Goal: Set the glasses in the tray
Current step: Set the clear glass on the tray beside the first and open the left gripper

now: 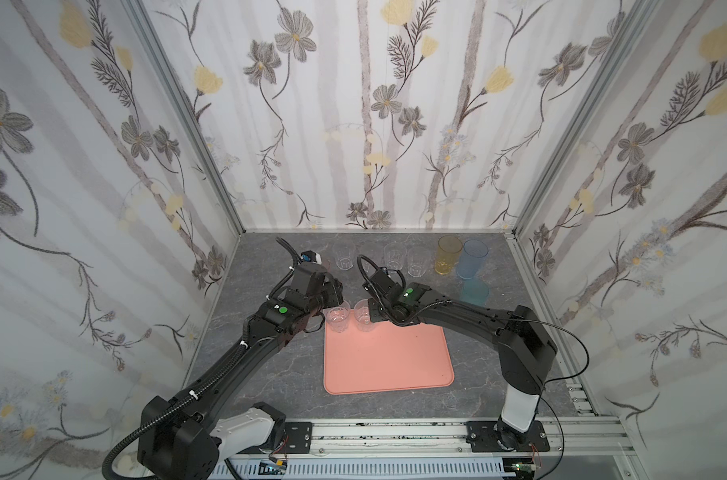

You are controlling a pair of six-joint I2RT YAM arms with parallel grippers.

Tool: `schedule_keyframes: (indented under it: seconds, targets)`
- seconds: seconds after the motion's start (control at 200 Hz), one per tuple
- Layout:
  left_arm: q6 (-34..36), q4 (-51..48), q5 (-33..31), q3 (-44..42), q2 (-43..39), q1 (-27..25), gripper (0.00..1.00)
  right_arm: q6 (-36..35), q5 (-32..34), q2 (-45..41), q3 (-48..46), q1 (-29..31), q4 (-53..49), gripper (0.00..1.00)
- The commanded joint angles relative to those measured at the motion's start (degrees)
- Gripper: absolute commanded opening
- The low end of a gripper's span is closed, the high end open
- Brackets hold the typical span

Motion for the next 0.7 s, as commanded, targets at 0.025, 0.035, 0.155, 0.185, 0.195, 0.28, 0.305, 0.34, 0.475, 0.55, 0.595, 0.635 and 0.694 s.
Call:
schedule_keyframes:
  seconds: [0.025,0.035,0.155,0.185,0.195,0.28,0.305,0.34,0.475,0.55,0.595,0.635,0.694]
  targets:
    - [-0.16,0.71,-1.29,-0.18,0.04,0.08,0.6,0.3,-0.91,1.34,1.01,-0.17,2.8,0.04]
    - [-0.23,0.78,-1.33,-0.16,0.04,0.08,0.6,0.25,-0.95,1.42,1.02,-0.17,2.76,0.04]
    - [-0.25,0.89,-1.2,-0.09,0.21,0.08,0.6,0.25,-0.95,2.22,1.03,-0.27,2.66,0.07]
    - [-0.24,0.89,-1.11,-0.02,0.29,0.08,0.6,0.23,-1.0,2.36,1.01,-0.27,2.7,0.08]
    - [-0.25,0.89,-1.04,-0.01,0.3,0.08,0.6,0.21,-1.0,2.4,1.06,-0.27,2.67,0.09]
    - [-0.34,0.98,-1.02,0.06,0.48,0.08,0.6,0.19,-1.24,2.05,1.36,-0.33,2.37,0.19]
    - [-0.36,0.97,-1.03,0.13,0.56,0.08,0.6,0.0,-1.39,1.72,1.44,-0.43,2.16,0.22]
    - [-0.34,0.97,-1.08,0.25,0.65,0.07,0.6,-0.26,-1.49,0.93,1.79,-0.66,1.89,0.26]
    - [-0.39,1.06,-2.08,1.36,1.08,0.0,0.6,-0.83,-5.53,-3.95,2.52,-3.94,1.67,0.37]
    - [-0.03,1.06,-5.59,2.24,1.8,-0.6,0.6,-0.59,-8.72,-7.72,1.94,-7.94,3.21,0.4]
    - [0.48,1.06,-9.16,2.96,2.87,-1.69,0.6,-0.12,-10.32,-9.55,0.95,-10.15,4.94,0.41]
    - [1.09,1.11,-11.77,3.88,4.07,-3.21,0.61,0.48,-11.56,-10.75,-0.43,-12.14,7.0,0.42]
    - [2.4,1.52,-15.24,5.34,6.57,-5.99,0.62,1.71,-13.56,-11.18,-1.96,-15.05,9.14,0.42]
